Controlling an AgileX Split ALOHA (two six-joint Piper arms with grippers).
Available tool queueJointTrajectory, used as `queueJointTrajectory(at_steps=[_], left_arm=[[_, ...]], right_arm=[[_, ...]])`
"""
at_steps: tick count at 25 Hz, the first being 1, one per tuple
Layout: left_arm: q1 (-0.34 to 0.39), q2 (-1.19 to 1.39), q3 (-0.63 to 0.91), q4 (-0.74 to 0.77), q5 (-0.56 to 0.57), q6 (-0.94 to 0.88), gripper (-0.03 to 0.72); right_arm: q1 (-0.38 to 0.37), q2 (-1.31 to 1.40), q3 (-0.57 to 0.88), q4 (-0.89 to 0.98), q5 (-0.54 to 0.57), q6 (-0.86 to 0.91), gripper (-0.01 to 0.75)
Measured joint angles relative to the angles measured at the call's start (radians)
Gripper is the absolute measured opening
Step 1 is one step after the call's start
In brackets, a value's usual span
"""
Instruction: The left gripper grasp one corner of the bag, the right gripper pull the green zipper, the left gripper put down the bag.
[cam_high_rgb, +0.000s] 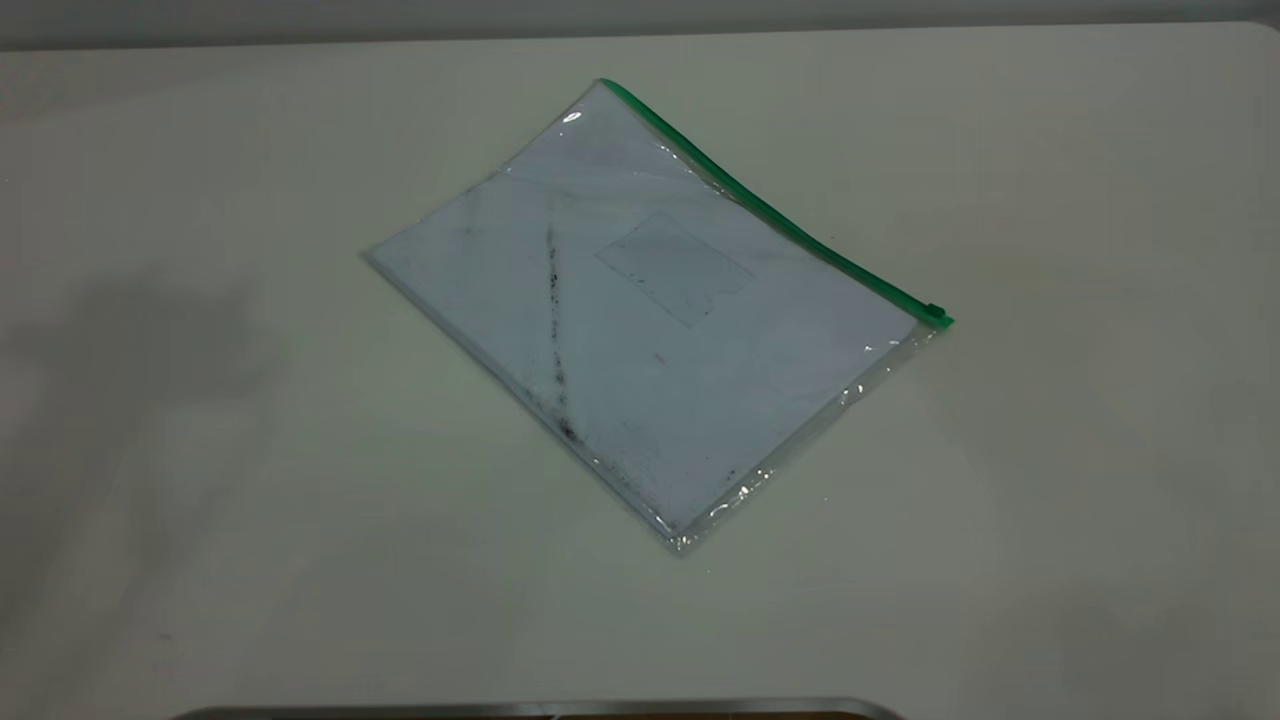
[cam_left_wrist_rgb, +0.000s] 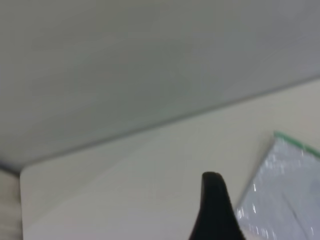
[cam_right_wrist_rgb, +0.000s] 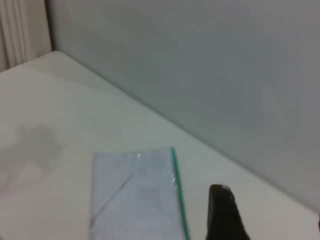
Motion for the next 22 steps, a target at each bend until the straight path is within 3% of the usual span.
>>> queueJointTrajectory(at_steps=[10,22], left_arm=[[0.000,-0.523,0.653,0.002,0.000,-0.037,0.589],[0.000,-0.925,1.134,-0.004,0.000,-0.087,0.589]], right_arm=[[0.000,-0.416,0.468,-0.004,0.044,0.061,0.484],[0.000,-0.616,0.785,-0.166,0.036,0.167,0.484]])
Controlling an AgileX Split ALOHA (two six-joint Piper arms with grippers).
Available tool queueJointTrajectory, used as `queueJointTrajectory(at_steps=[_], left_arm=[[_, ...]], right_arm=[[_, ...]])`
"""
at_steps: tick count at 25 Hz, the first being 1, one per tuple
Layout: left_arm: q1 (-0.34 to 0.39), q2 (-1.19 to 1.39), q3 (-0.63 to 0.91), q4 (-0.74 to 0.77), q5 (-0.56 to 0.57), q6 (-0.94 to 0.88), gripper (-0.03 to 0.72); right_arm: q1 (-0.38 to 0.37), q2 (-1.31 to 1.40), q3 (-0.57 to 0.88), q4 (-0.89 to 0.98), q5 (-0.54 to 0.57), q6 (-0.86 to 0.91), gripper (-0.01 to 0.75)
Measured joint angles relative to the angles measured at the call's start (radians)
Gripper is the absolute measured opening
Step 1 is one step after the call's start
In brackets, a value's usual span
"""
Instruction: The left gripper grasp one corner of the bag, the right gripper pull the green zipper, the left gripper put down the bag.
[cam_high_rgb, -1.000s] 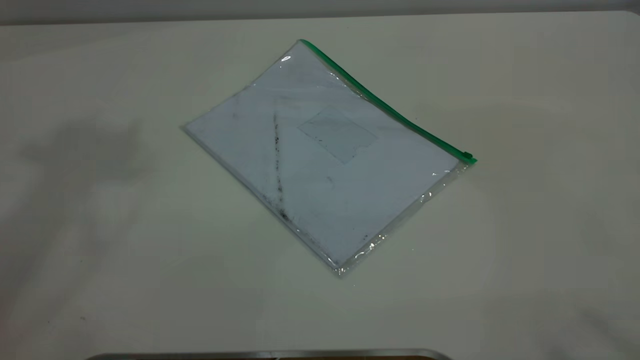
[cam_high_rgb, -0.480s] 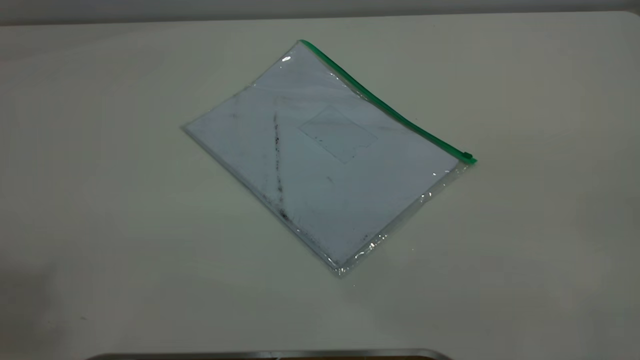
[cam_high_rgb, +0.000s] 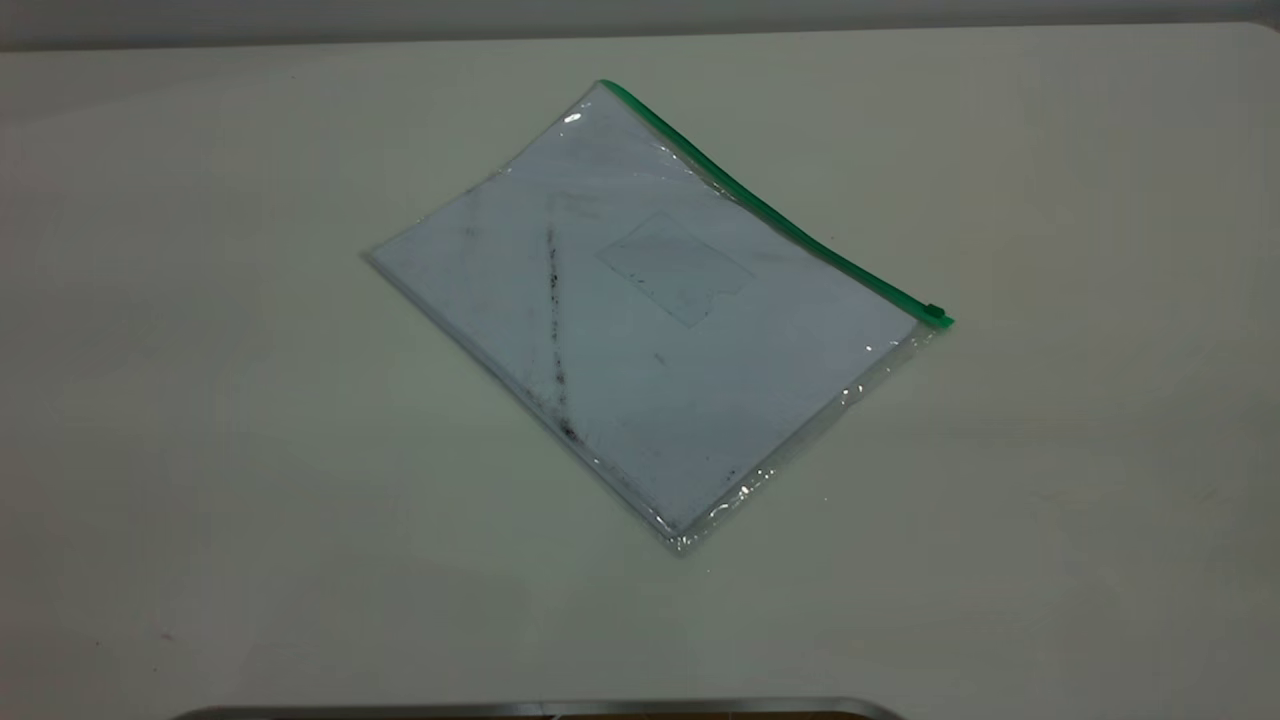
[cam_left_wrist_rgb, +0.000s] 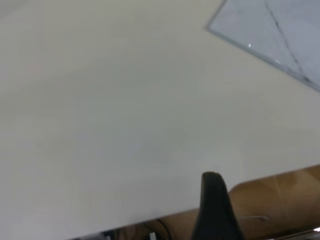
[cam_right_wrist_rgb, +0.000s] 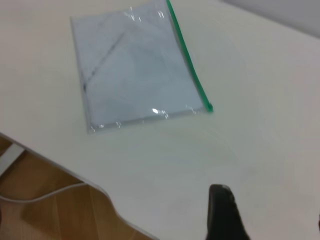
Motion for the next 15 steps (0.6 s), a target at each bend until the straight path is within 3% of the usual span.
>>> queueJointTrajectory(at_steps=[15], left_arm=[[0.000,-0.280,0.387,-0.063,-0.024,0.035,0.589]], right_arm=[[0.000,0.000,0.013,-0.012,-0.016,0.018,0.484]])
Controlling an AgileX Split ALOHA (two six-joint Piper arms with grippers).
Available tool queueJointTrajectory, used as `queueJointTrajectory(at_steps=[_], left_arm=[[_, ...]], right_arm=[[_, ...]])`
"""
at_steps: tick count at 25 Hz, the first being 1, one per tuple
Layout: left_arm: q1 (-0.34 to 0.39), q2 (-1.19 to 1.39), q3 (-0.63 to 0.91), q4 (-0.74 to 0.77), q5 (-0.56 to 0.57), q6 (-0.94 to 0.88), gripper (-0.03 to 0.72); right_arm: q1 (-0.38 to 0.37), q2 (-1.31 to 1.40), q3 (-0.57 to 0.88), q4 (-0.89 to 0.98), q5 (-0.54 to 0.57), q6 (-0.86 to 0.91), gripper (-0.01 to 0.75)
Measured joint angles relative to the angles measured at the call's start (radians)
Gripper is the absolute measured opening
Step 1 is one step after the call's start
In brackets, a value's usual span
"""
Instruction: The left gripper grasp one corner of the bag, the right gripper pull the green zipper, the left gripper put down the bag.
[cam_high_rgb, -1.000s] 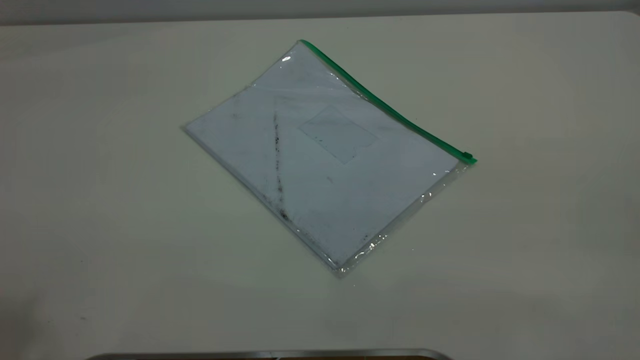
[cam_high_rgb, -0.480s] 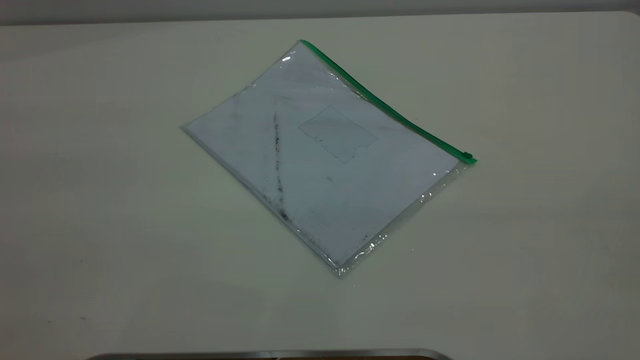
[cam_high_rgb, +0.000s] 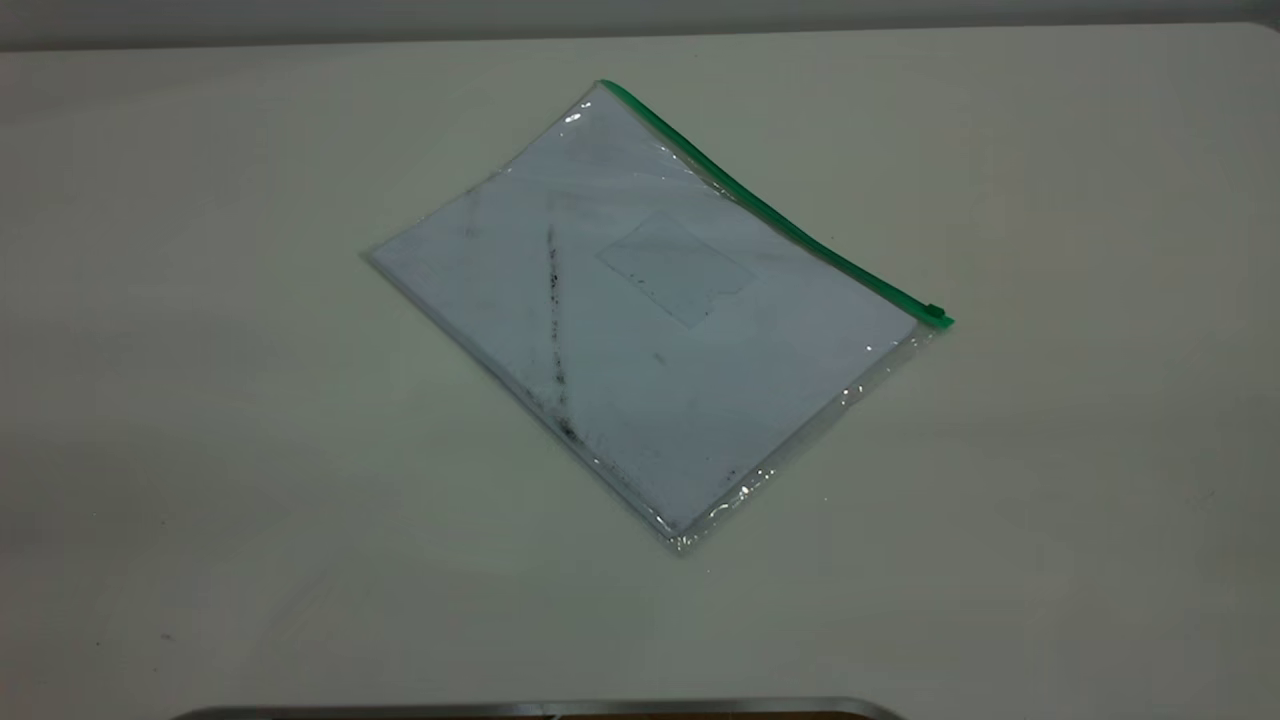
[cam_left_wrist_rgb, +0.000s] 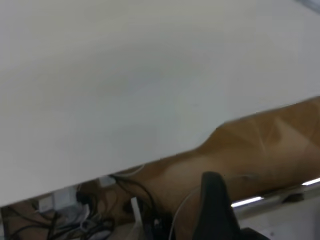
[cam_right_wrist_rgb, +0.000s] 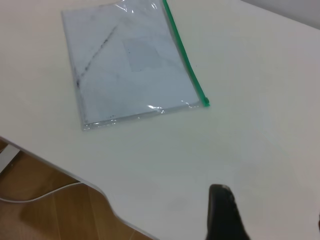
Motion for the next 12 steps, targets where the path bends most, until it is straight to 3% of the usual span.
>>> queueJointTrajectory(at_steps=[12], left_arm=[[-0.002,-0.010,0.006,0.000,-0.018,0.012,0.589]], right_arm=[[0.000,0.000,0.000,0.000,-0.001,0.000,0.484]])
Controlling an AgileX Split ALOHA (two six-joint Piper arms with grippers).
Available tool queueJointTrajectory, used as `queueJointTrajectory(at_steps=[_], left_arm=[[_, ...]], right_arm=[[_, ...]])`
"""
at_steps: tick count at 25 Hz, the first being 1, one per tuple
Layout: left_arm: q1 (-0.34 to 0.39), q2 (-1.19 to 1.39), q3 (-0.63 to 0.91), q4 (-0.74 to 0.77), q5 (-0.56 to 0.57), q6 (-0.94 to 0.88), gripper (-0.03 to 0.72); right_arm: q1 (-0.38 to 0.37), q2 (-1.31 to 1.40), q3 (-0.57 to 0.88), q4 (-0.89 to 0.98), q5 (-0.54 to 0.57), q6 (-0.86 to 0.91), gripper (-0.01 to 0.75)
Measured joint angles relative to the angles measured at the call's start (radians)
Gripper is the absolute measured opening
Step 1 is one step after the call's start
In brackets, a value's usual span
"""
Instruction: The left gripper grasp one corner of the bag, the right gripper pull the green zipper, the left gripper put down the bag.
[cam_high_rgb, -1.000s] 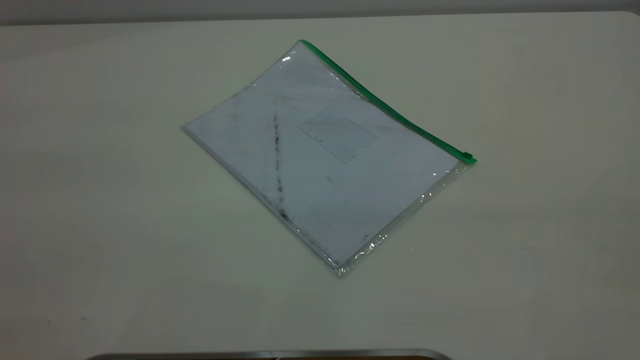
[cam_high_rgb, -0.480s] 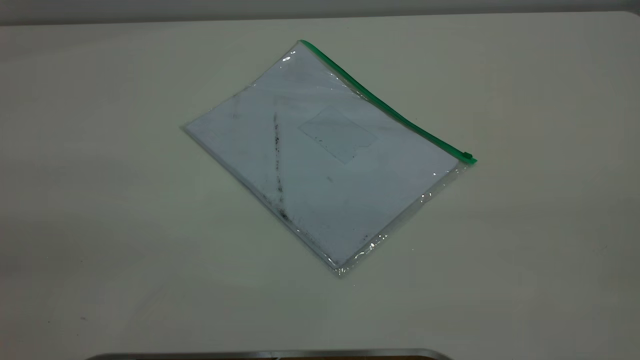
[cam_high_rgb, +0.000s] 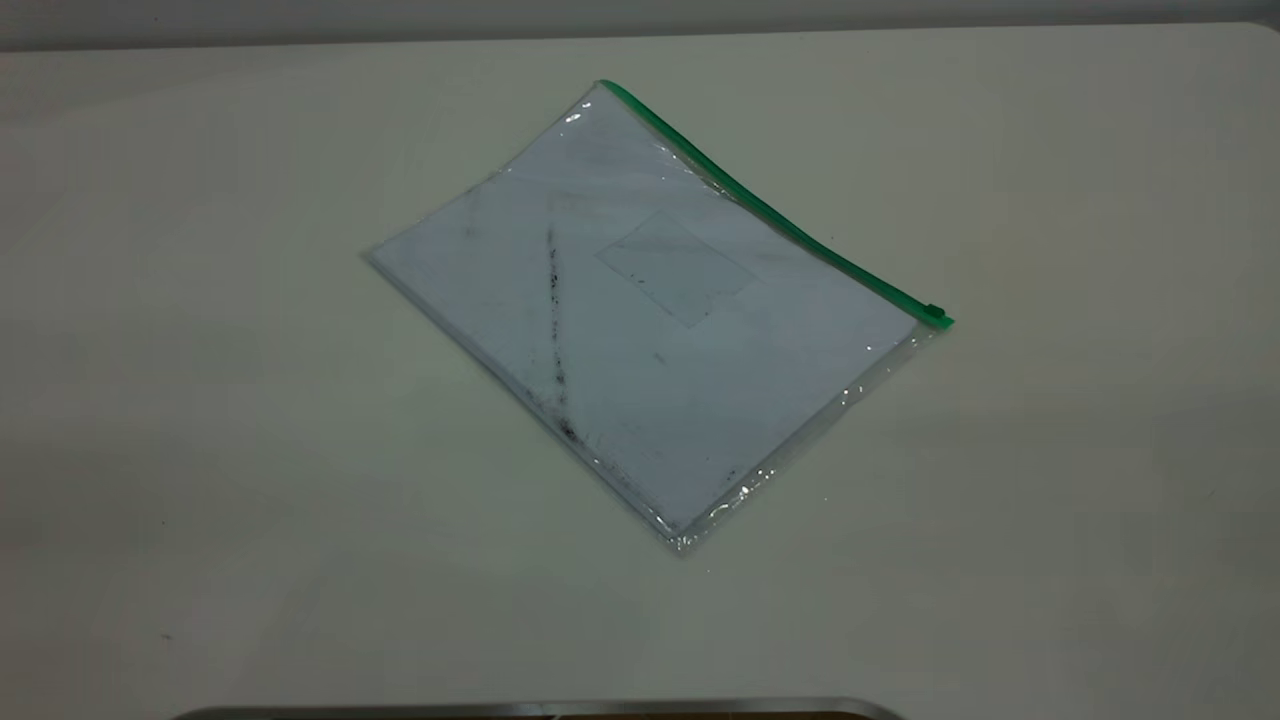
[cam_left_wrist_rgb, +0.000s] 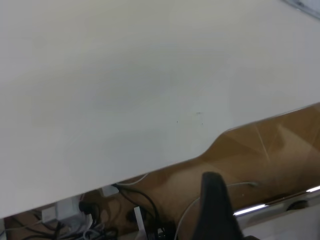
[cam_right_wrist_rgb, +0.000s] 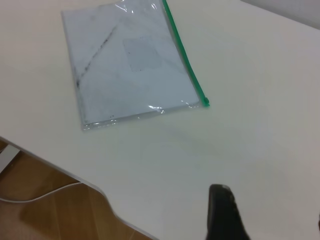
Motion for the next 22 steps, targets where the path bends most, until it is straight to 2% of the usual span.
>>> queueJointTrajectory(at_steps=[4,9,12,22], left_arm=[[0.015,-0.030,0.000,-0.001,-0.002,0.002,0.589],[0.144,-0.145,0.000,-0.001,-0.002,-0.036,0.589],[0.192,-0.197,0.000,0.009,0.000,-0.044,0.589],[0.206,-0.278,0.000,0.014,0.007,-0.046,0.588]], right_arm=[[0.000,0.000,0.000,0.000,0.000,0.000,0.484],[0.000,0.000,0.000,0.000,0.000,0.000,0.484],[0.000,0.000,0.000,0.000,0.000,0.000,0.484],[0.000,0.000,0.000,0.000,0.000,0.000,0.484]])
